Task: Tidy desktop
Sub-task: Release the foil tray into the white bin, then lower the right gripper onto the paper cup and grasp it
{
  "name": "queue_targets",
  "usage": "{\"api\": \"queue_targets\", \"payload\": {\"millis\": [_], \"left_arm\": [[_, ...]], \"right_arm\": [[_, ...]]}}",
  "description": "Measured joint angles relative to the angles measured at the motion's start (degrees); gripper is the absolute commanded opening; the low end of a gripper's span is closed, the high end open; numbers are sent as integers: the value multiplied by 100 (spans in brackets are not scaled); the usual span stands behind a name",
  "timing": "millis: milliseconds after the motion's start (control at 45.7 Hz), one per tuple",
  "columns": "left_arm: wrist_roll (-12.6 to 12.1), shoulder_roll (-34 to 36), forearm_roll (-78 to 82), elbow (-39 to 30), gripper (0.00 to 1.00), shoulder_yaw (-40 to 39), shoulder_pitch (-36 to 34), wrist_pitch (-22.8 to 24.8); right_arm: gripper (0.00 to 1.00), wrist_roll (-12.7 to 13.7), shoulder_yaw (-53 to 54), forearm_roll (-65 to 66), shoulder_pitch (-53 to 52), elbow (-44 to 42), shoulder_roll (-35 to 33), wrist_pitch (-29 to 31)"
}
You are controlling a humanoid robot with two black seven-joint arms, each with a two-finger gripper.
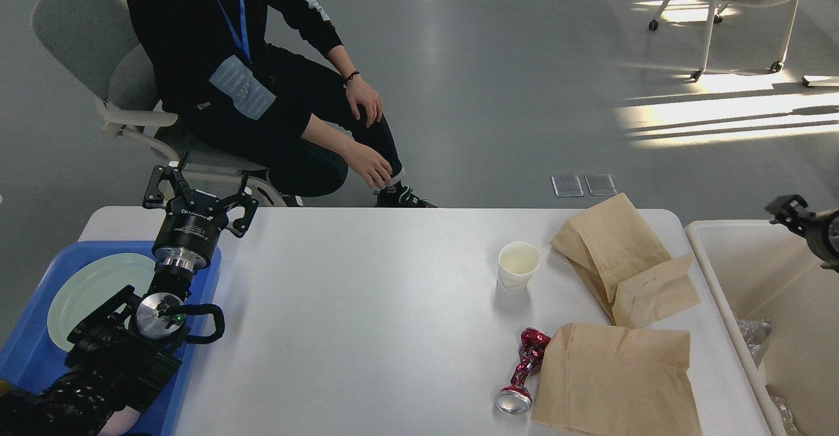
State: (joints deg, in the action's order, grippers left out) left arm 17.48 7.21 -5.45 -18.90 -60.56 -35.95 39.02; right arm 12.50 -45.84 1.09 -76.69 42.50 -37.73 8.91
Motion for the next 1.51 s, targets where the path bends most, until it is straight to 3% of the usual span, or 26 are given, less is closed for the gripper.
{"api": "queue_targets", "payload": {"millis": [197, 350, 591, 744, 941, 1116, 1335, 1510], "left_arm": [[0, 0, 0, 0, 96, 0, 0, 0], [0, 0, 0, 0, 96, 0, 0, 0], [0, 0, 0, -1, 96, 0, 0, 0], [0, 0, 0, -1, 96, 0, 0, 0], [0, 0, 0, -1, 96, 0, 0, 0], [0, 0, 0, -1, 96, 0, 0, 0], [0, 0, 0, -1, 96, 0, 0, 0], [1, 0, 0, -1, 96, 0, 0, 0]], "right_arm": [[100, 2, -934, -103, -1117, 596, 834, 168], [100, 0, -1144, -151, -1976, 1128, 1461, 649], [100, -24, -1156, -230, -3508, 1636, 2091, 2795], [100, -27, -1203, -480, -4161, 1888, 2420, 3479], [100, -26, -1188, -556, -4511, 2252, 2708, 3452], [100, -20, -1025, -559, -3474, 2102, 2831, 3259], [100, -4, -935, -551, -2055, 1357, 2955, 2442], [100, -3, -880, -548, -1517, 891, 2964, 2105]]}}
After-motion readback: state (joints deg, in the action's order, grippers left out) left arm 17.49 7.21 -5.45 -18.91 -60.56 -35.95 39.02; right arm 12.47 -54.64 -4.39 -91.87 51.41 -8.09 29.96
